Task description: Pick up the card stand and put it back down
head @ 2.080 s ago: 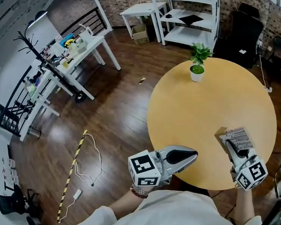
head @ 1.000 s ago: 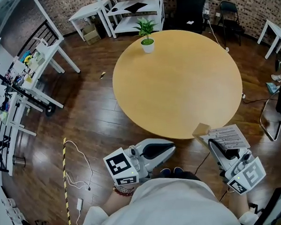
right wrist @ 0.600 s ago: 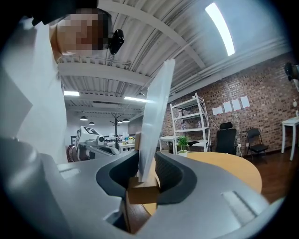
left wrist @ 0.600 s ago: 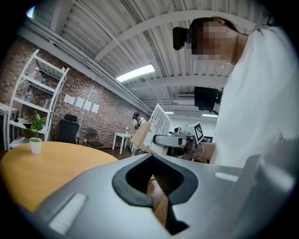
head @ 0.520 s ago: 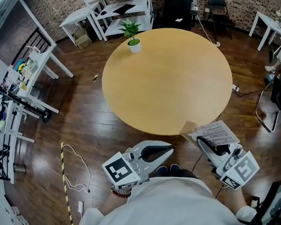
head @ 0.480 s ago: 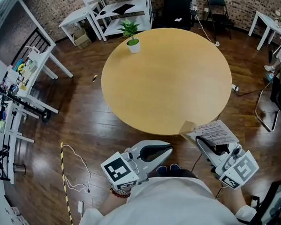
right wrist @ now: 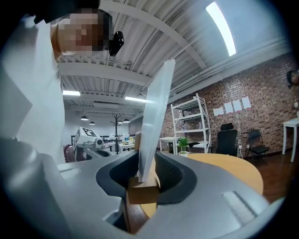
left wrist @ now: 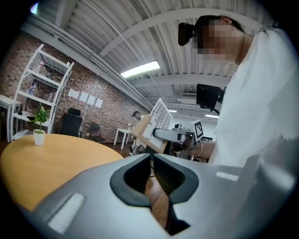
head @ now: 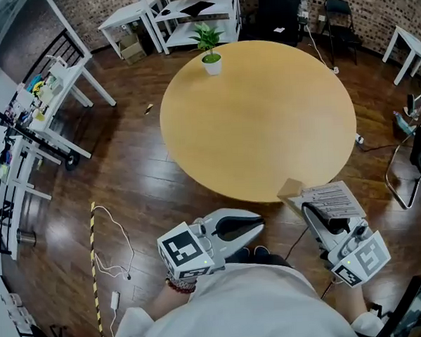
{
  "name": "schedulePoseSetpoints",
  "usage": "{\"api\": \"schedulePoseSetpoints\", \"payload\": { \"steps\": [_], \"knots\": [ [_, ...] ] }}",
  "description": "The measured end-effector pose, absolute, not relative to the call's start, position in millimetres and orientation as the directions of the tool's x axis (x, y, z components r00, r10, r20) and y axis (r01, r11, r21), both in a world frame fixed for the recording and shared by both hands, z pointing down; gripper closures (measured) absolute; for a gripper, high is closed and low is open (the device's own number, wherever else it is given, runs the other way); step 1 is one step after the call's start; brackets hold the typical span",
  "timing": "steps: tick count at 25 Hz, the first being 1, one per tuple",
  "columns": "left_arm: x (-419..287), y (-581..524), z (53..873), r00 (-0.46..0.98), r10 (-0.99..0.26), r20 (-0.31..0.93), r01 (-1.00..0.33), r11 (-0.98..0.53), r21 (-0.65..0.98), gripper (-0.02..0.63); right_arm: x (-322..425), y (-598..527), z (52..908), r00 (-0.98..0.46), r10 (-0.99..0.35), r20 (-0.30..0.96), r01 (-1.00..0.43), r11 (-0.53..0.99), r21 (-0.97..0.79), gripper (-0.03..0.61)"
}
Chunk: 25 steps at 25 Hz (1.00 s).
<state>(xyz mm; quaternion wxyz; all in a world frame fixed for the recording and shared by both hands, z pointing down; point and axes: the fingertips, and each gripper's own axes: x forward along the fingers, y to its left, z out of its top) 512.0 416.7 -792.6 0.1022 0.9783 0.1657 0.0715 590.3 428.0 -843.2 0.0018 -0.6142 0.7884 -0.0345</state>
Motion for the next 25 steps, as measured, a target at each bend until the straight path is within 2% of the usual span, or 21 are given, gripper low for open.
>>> {"api": "schedulePoseSetpoints", "payload": {
  "steps": [4, 8, 11, 13, 16, 19, 25],
  "knots": [
    [498.5, 410.7, -783.1, 0.929, 0.342, 0.143, 0.317, -0.932, 0.174, 0.604, 600.4, 416.9, -840.2, -0.187, -0.981, 0.04, -0.981, 0.185, -0.059, 0.456],
    [497.9, 378.0, -763.4, 0.937, 0.294, 0.186, 0.265, -0.95, 0.164, 0.604, 638.4, 386.4, -825.0, -0.14, -0.987, 0.08, -0.988, 0.133, -0.077, 0.456],
    [492.4, 334.0, -743.3, 0.959, 0.183, 0.217, 0.164, -0.981, 0.102, 0.614, 667.9, 356.5, -803.2, -0.128, -0.99, 0.064, -0.989, 0.122, -0.089, 0.456],
    [488.3, 302.1, -746.8, 0.976, 0.107, 0.192, 0.096, -0.993, 0.064, 0.614, 682.6, 331.5, -782.1, -0.129, -0.988, 0.086, -0.987, 0.12, -0.104, 0.456],
    [498.8, 265.5, -760.3, 0.991, 0.049, 0.126, 0.031, -0.99, 0.139, 0.614, 723.1, 292.8, -737.3, -0.095, -0.976, 0.194, -0.99, 0.073, -0.116, 0.454],
    [527.9, 222.5, -759.0, 0.99, 0.008, 0.14, -0.02, -0.981, 0.195, 0.614, 774.1, 238.6, -683.3, -0.079, -0.958, 0.276, -0.984, 0.03, -0.175, 0.456],
    [575.3, 172.1, -776.3, 0.996, -0.057, 0.061, -0.072, -0.956, 0.284, 0.614, 813.4, 131.1, -599.9, -0.228, -0.905, 0.359, -0.971, 0.185, -0.151, 0.454]
  ]
}}
